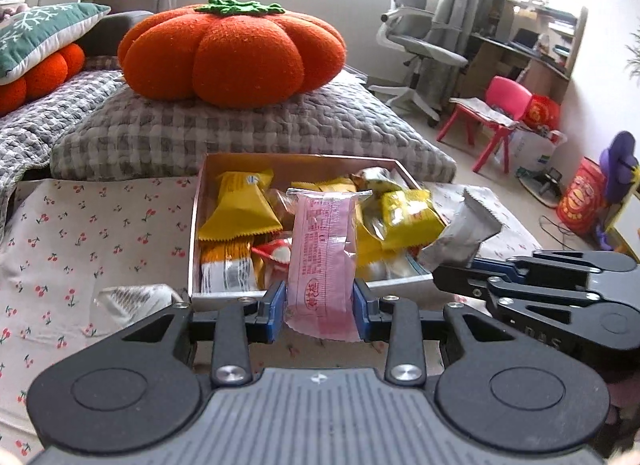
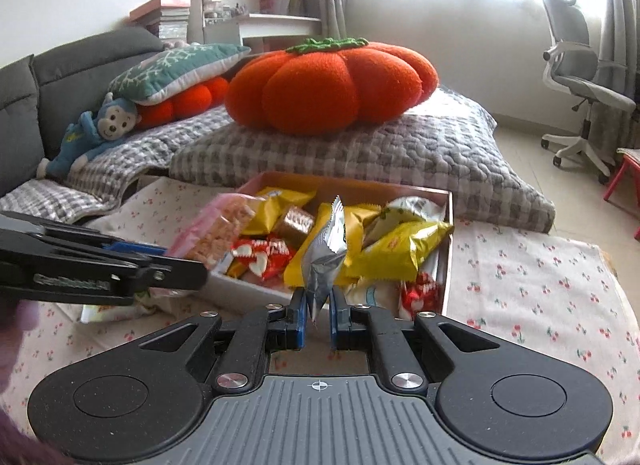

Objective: Organize snacks
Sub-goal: 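Carry the pink packet and silver wrapper into the box and open both tools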

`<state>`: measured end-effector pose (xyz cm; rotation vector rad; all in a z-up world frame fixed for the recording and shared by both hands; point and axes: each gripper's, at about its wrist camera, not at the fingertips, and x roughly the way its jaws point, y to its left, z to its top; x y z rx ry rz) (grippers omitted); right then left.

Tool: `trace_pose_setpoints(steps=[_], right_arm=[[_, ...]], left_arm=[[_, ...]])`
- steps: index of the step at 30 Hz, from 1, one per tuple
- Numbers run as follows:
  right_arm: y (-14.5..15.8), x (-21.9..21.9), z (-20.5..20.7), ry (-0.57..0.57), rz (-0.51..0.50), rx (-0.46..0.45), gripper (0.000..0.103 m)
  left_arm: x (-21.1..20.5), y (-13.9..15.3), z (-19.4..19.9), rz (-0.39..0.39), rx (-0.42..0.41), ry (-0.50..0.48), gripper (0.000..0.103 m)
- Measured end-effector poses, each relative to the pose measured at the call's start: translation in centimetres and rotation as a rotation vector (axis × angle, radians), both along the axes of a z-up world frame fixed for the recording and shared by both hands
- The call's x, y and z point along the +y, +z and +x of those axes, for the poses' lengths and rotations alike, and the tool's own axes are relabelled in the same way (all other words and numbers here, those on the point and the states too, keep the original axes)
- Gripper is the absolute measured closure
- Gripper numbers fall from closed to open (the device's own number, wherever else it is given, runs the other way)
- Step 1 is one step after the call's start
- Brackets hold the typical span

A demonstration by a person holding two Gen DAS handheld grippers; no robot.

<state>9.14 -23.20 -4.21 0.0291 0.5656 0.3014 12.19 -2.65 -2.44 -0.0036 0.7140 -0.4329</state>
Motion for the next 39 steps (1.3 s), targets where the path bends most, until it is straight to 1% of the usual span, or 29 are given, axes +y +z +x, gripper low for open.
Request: trace_pose_setpoints(steps=[6, 12, 17, 23, 25, 26, 28, 32, 34, 36, 39], right_arm=[[0.2, 0.0, 1.9, 0.009, 0.017, -0.006, 0.094], [-0.7, 0.0, 3.0, 0.015, 0.02, 0.008, 0.094], [-1.5, -0.1, 3.7, 0.012, 0.035, 0.025, 0.094], [-2.3, 0.0, 4.0, 0.015, 0.032, 0.04, 0.093], [-2.3, 0.0, 4.0, 0.012, 0.029, 0.04, 0.093], [-2.3, -0.1, 3.9, 0.009, 0.029, 0.04, 0.09], [-2.1, -0.2, 3.8, 0.001, 0.033, 0.034, 0.085], [-1.9, -0.4, 3.9, 0.0, 0.042, 0.041, 0.085], [-1.8, -0.5, 3.8, -0.001, 0.043, 0.043, 0.082], [-1.8, -0.4, 3.7, -0.002, 0.038, 0.046, 0.081], [-1.6, -0.4, 3.4, 0.001, 0.038, 0.052, 0.075]], left_arm=[[0.4, -0.6, 1.9, -0.014, -0.013, 0.071, 0.071], [1.1, -1.2, 2.6, 0.041, -0.044, 0.113, 0.071], [1.2, -1.5, 2.7, 0.05, -0.049, 0.115, 0.071], [0.6, -1.5, 2.7, 0.056, -0.068, 0.075, 0.07], [0.5, -1.6, 2.7, 0.057, -0.071, 0.062, 0.066], [0.6, -1.7, 2.6, 0.051, -0.07, 0.057, 0.063], [0.7, -1.7, 2.6, 0.04, -0.07, 0.052, 0.061], [0.6, -1.6, 2.7, 0.042, -0.069, 0.051, 0.051], [0.7, -1.5, 2.6, 0.036, -0.065, 0.048, 0.047], [0.7, -1.4, 2.6, 0.03, -0.057, 0.043, 0.04], [0.8, -1.3, 2.4, 0.024, -0.046, 0.035, 0.037]])
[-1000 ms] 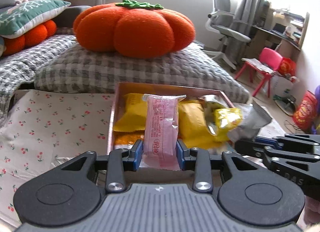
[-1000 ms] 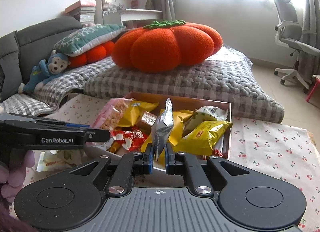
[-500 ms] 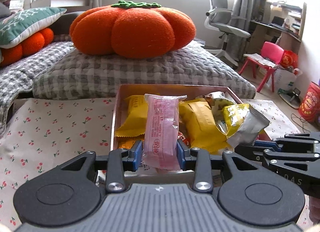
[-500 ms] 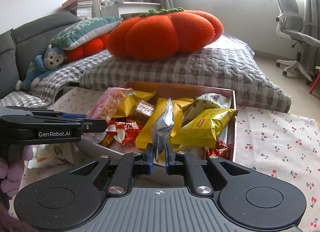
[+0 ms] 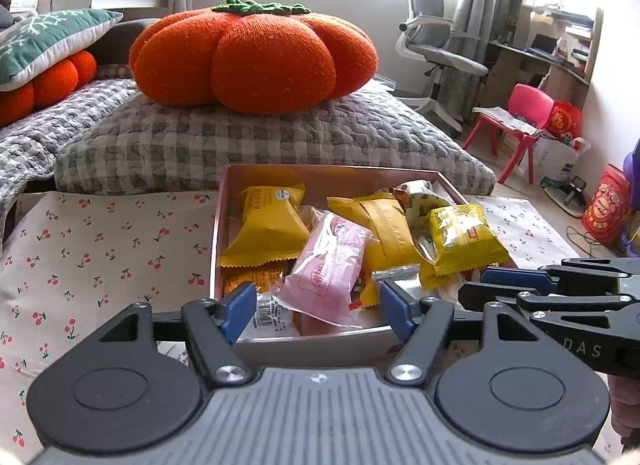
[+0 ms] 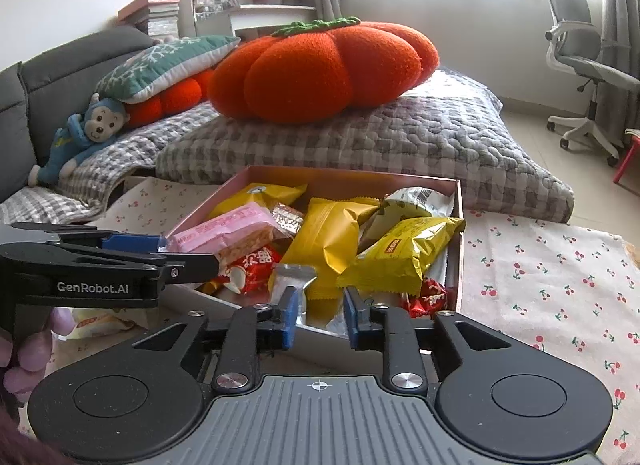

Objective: Organize snacks
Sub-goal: 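Carry the pink packet and silver wrapper into the box and open both tools, then withdraw both tools toward the white bags left on the sheet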

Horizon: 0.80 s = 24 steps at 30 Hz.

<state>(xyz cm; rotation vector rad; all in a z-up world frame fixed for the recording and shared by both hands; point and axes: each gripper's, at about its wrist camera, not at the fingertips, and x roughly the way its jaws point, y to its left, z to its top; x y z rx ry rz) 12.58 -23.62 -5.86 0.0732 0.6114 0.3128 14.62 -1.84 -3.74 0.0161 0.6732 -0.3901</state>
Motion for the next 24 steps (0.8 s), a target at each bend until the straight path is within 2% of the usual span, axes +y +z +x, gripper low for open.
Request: trace_pose_setpoints(steps=[3, 8, 24], right_arm=[[0.2, 0.0, -0.3, 0.007, 0.0, 0.004, 0.072], [0.6, -0.1, -1.1, 0.004, -0.005, 0.006, 0.057], [1.0, -0.4, -4.4, -0.016, -0.026, 0.042, 0.023]], left_arm=[[0.1, 0.3, -0.3, -0.007, 0.008, -0.007, 0.033], [0.2, 0.7, -1.0, -0.015, 0.019, -0.031, 0.025], [1.3, 1.0, -4.4, 0.035, 0.037, -0.079, 0.007]])
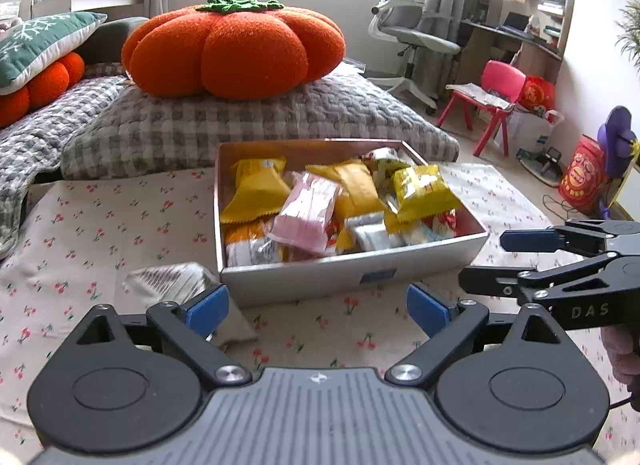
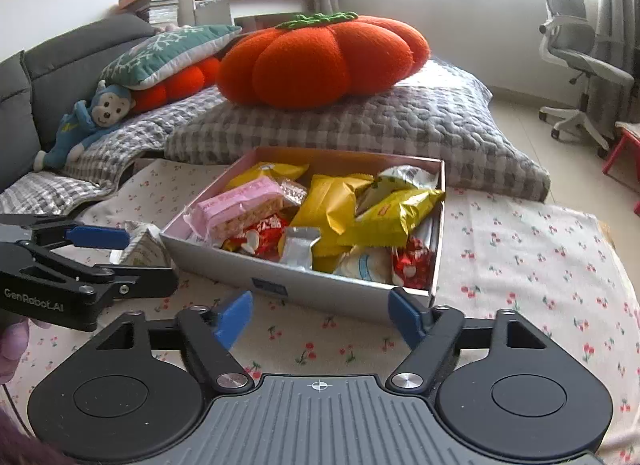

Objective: Organize snacks
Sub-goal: 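Withdraw both tools toward the white bags left on the sheet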

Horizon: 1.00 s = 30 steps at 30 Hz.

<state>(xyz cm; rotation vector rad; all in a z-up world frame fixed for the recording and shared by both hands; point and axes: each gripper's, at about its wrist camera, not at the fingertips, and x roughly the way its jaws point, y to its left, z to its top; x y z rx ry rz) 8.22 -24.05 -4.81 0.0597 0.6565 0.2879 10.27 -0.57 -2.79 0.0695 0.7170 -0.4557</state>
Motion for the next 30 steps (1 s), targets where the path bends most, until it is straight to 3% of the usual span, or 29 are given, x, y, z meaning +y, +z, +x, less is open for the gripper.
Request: trace_pose_setpoints(steps=[11, 21, 30], right_arm=[[-2.7, 1.6, -3.2, 0.005, -0.033, 0.071, 0.011], [-4.0, 2.8, -3.9, -0.005, -0.06, 0.094, 0.008], [-4.5, 4.0, -3.0, -0.017, -0.034, 0.109, 0.007]], left_arm=[[2.8, -1.2, -2.1, 0.024, 0.04, 0.025, 0.001], [5.9, -2.6, -3.6, 0.087, 0.055, 0.072, 0.001], [8.4, -4.4, -2.1, 0.147, 0.016, 0.117, 0.001]])
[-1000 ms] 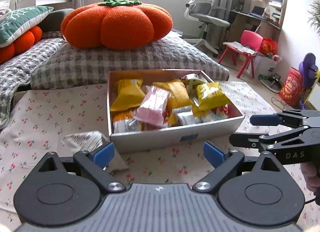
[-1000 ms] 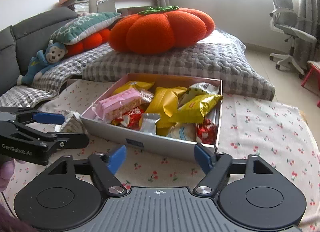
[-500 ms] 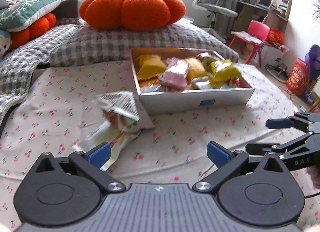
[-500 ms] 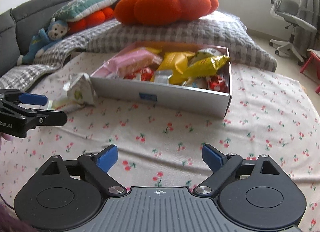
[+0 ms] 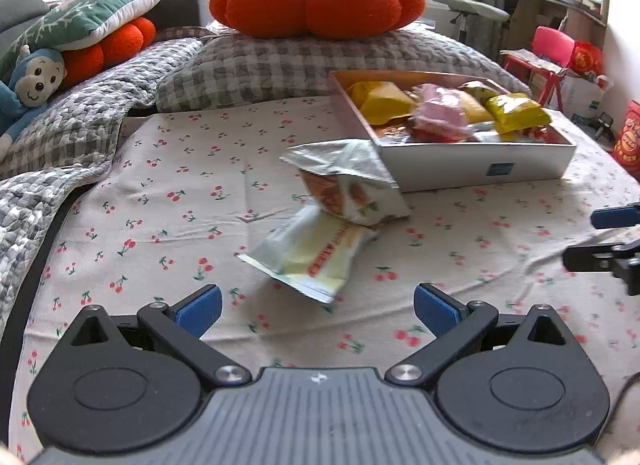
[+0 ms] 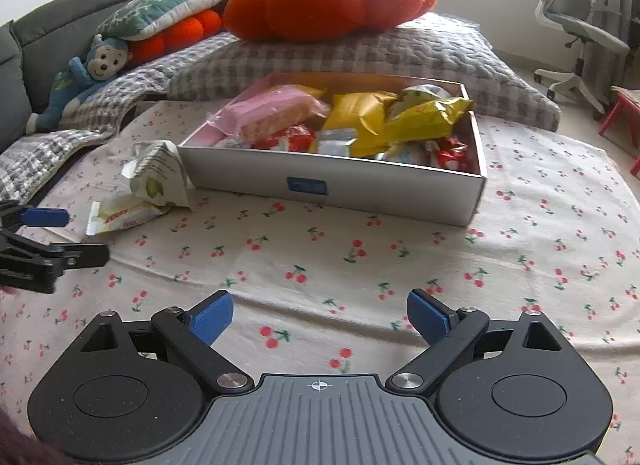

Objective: Organize snacks
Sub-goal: 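Withdraw both tools toward the white bags left on the sheet, then grasp the white-yellow bread packet with the left tool while the right tool grasps the white triangular bag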

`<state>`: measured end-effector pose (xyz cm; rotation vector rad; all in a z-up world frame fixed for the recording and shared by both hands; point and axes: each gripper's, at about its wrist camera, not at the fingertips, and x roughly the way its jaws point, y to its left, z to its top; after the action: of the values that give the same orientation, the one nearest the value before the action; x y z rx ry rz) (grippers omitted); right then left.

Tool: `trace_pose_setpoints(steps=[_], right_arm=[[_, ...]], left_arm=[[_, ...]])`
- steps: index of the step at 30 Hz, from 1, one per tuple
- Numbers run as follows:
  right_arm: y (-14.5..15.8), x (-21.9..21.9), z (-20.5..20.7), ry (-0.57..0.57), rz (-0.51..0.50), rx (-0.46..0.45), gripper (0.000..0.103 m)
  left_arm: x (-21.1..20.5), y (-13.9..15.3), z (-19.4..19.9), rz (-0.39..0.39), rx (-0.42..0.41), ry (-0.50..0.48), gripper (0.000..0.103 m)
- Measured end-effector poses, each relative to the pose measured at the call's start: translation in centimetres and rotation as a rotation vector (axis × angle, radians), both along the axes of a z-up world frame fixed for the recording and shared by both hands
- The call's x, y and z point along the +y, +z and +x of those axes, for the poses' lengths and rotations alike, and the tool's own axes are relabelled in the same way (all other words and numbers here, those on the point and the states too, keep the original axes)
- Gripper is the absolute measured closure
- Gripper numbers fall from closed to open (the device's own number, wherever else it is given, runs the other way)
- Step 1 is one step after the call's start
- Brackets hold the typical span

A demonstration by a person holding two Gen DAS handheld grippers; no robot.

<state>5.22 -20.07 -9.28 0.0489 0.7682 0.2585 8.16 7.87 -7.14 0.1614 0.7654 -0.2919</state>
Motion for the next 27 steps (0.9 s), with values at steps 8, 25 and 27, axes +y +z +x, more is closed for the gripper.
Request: trace_pose_setpoints(steps=[8, 25, 27], right_arm=[[-0.2, 1.9, 0.7, 0.042, 0.0, -0.01, 0.006], [0.9, 5.5, 2.3, 0.093, 0.029, -0.041, 0.006], [0.7, 6.2, 2.7, 0.087, 0.041, -0.036, 0.006]], left_arm=[[0.6, -0.6, 2.1, -0.015, -0.022, -0.03, 0.003], [0.0, -0.6, 2.8, 0.006, 0.017, -0.074, 0.056], [0.3, -0.5, 2.6, 0.01, 0.022, -0.072, 0.057]])
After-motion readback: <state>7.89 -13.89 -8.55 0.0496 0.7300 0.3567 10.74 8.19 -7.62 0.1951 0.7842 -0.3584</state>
